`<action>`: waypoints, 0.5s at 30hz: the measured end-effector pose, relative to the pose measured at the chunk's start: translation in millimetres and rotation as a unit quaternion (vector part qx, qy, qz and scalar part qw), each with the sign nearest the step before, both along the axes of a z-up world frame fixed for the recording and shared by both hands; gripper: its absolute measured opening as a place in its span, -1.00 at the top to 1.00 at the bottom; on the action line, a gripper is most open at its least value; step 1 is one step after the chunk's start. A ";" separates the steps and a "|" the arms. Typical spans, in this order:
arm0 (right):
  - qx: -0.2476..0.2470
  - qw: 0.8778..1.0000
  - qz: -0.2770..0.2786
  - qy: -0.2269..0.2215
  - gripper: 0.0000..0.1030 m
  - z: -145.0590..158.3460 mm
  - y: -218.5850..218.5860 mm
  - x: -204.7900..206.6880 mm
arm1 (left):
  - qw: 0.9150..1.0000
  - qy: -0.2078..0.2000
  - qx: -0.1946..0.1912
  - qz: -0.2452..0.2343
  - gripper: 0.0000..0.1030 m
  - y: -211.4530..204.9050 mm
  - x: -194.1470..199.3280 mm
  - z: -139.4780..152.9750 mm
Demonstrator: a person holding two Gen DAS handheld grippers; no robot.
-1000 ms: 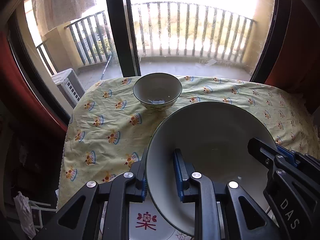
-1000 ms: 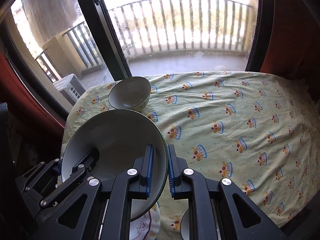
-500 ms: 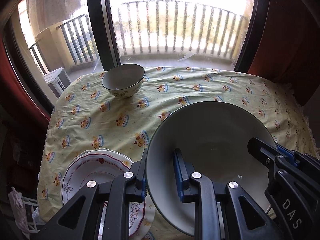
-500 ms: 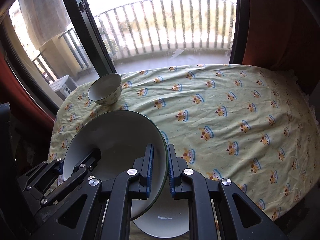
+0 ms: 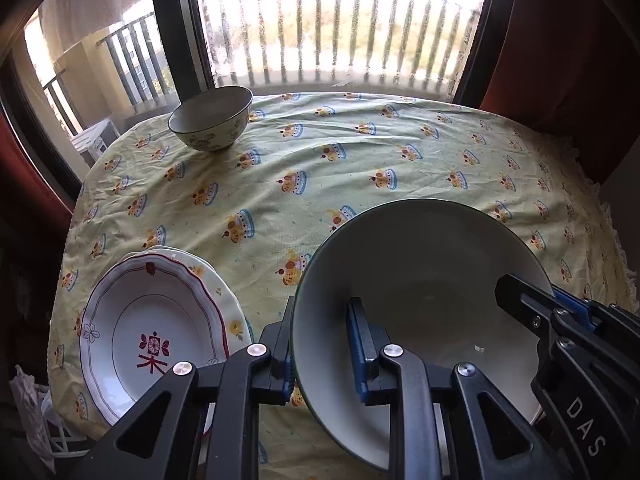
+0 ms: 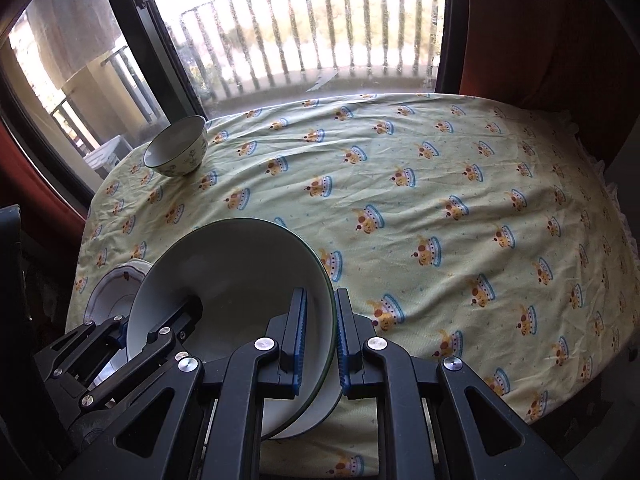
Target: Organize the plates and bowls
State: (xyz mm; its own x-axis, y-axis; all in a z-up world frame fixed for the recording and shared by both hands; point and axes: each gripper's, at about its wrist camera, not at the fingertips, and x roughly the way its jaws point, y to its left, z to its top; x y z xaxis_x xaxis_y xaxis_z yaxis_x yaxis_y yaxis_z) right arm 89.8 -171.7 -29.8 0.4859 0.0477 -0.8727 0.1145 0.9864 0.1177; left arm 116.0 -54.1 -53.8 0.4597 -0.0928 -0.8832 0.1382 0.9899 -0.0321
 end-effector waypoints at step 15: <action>0.004 0.999 0.001 0.040 0.68 -30.8 -9.6 -6.6 | 0.999 0.041 0.008 -0.008 0.61 -9.7 -8.2 -25.0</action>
State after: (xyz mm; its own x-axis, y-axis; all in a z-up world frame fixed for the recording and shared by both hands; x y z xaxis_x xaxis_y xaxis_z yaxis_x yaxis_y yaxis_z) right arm 83.2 -181.3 -60.6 0.4136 0.0553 -0.9088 0.1227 0.9857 0.1159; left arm 107.8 -63.8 -78.8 0.3841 -0.0855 -0.9193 0.1505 0.9882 -0.0290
